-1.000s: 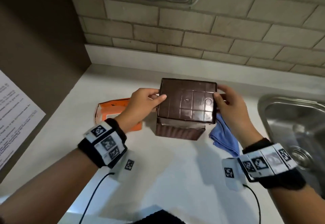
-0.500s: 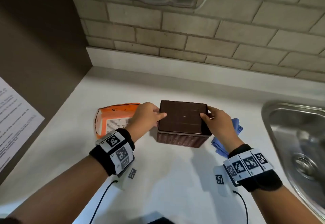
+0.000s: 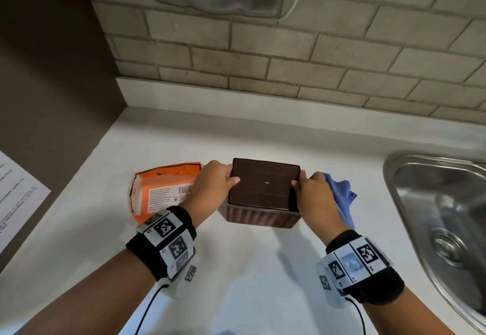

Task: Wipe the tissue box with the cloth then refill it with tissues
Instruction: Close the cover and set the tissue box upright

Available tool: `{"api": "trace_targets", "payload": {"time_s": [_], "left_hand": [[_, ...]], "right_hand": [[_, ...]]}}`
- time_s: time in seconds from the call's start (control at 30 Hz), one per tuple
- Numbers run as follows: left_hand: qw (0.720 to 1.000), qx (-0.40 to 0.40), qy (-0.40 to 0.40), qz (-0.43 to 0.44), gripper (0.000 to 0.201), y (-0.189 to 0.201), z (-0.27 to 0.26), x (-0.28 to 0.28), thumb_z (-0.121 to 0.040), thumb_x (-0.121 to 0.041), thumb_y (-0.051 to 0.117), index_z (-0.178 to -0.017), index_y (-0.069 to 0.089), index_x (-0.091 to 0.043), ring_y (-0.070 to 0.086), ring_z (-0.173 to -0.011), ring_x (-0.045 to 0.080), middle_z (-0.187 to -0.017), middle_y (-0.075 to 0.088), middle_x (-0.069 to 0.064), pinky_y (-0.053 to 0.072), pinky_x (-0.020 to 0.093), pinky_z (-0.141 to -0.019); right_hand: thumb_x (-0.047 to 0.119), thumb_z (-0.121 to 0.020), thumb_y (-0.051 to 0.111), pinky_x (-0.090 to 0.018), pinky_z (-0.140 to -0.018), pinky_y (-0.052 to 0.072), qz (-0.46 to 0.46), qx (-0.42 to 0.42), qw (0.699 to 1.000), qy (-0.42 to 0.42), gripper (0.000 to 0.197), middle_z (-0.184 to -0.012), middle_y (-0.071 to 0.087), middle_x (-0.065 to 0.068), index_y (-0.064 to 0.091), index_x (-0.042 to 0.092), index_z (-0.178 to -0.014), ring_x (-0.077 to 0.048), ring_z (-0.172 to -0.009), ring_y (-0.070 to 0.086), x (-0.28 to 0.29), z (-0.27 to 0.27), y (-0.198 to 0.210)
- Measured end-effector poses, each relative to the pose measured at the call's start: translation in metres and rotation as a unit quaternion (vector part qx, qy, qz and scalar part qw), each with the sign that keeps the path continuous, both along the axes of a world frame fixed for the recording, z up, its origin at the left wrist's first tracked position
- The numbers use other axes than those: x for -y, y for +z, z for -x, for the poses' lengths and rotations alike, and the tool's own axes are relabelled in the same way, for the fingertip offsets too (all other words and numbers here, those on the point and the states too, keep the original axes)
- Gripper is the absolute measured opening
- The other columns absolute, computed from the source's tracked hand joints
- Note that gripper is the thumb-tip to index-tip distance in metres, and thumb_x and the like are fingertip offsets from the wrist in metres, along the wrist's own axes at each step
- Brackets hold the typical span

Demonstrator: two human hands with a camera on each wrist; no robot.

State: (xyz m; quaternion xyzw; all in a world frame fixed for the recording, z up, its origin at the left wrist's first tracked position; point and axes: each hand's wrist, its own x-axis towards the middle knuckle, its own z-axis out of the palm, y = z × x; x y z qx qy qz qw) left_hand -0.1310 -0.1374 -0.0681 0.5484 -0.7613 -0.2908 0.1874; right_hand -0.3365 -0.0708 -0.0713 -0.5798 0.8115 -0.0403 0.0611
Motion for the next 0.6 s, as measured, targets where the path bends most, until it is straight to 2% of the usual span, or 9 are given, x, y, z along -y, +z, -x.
{"api": "trace_targets", "payload": {"time_s": [0.07,0.1,0.2,0.3,0.37,0.43,0.47,0.53,0.6], "left_hand": [[0.999,0.036,-0.006,-0.006,0.029,-0.004,0.000,0.003,-0.093,-0.020,0.058,-0.116,0.063,-0.002,0.065,-0.087,0.037,-0.097,0.064,0.021,0.051,0.041,-0.077],[0.999,0.047,-0.010,-0.011,0.034,-0.006,-0.001,0.004,-0.094,-0.021,0.056,-0.123,0.059,-0.003,0.065,-0.089,0.038,-0.102,0.063,0.023,0.050,0.040,-0.078],[0.998,0.053,-0.016,-0.013,0.034,-0.007,-0.001,0.004,-0.097,-0.021,0.052,-0.120,0.059,0.003,0.064,-0.089,0.040,-0.103,0.061,0.029,0.047,0.038,-0.075],[0.998,0.063,-0.019,-0.021,0.035,-0.007,0.001,0.004,-0.097,-0.021,0.050,-0.120,0.058,0.005,0.063,-0.097,0.040,-0.105,0.064,0.028,0.045,0.038,-0.079],[0.998,0.032,-0.014,-0.061,0.036,-0.008,0.001,0.005,-0.097,-0.022,0.050,-0.127,0.056,-0.003,0.062,-0.107,0.036,-0.114,0.066,0.022,0.048,0.037,-0.087],[0.991,-0.017,-0.018,-0.133,0.033,-0.009,0.000,0.004,-0.098,-0.027,0.047,-0.122,0.058,-0.007,0.063,-0.107,0.031,-0.114,0.068,0.014,0.051,0.037,-0.089],[0.986,-0.027,-0.019,-0.166,0.032,-0.006,0.000,0.001,-0.098,-0.029,0.046,-0.118,0.059,-0.007,0.064,-0.105,0.029,-0.111,0.068,0.011,0.051,0.034,-0.086],[0.983,-0.030,-0.033,-0.179,0.031,-0.006,-0.002,-0.002,-0.098,-0.029,0.047,-0.118,0.060,-0.009,0.064,-0.104,0.024,-0.112,0.068,0.007,0.047,0.027,-0.079],[0.986,-0.041,-0.030,-0.158,0.027,-0.002,-0.006,-0.006,-0.096,-0.027,0.050,-0.117,0.061,-0.013,0.064,-0.105,0.020,-0.112,0.069,0.004,0.048,0.026,-0.080]], "right_hand": [[0.023,-0.101,0.032,-0.031,-0.067,0.032,0.013,0.052,0.999,0.002,0.033,-0.112,0.056,-0.017,0.041,0.006,-0.128,-0.029,-0.086,0.051,-0.005,-0.005,0.004],[0.020,-0.100,0.033,-0.032,-0.068,0.034,0.010,0.070,0.997,0.001,0.035,-0.113,0.056,-0.017,0.040,0.006,-0.131,-0.031,-0.091,0.054,-0.007,-0.006,0.006],[0.018,-0.101,0.030,-0.034,-0.069,0.039,-0.034,0.065,0.997,0.021,0.039,-0.108,0.062,-0.018,0.032,0.005,-0.138,-0.030,-0.086,0.058,-0.005,-0.007,0.012],[0.022,-0.101,0.029,-0.040,-0.075,0.048,-0.055,0.109,0.992,0.016,0.042,-0.106,0.063,-0.021,0.029,0.005,-0.140,-0.034,-0.090,0.062,-0.001,-0.003,0.018],[0.027,-0.101,0.029,-0.042,-0.077,0.053,-0.070,0.183,0.981,0.002,0.045,-0.111,0.061,-0.023,0.025,0.010,-0.143,-0.033,-0.087,0.062,0.000,0.002,0.020],[0.033,-0.101,0.034,-0.042,-0.073,0.057,-0.091,0.311,0.945,-0.037,0.048,-0.119,0.059,-0.021,0.025,0.015,-0.145,-0.031,-0.083,0.062,0.000,0.008,0.023],[0.037,-0.100,0.037,-0.043,-0.073,0.059,-0.107,0.362,0.924,-0.065,0.046,-0.118,0.060,-0.019,0.036,0.012,-0.139,-0.032,-0.083,0.064,-0.001,0.010,0.025],[0.039,-0.099,0.042,-0.040,-0.072,0.059,-0.128,0.406,0.901,-0.085,0.039,-0.096,0.065,-0.013,0.058,0.005,-0.109,-0.029,-0.077,0.067,-0.004,0.014,0.028],[0.035,-0.098,0.047,-0.029,-0.063,0.050,-0.115,0.380,0.916,-0.049,0.035,-0.069,0.058,-0.005,0.057,0.008,-0.076,-0.018,-0.061,0.057,-0.009,0.015,0.031]]}}
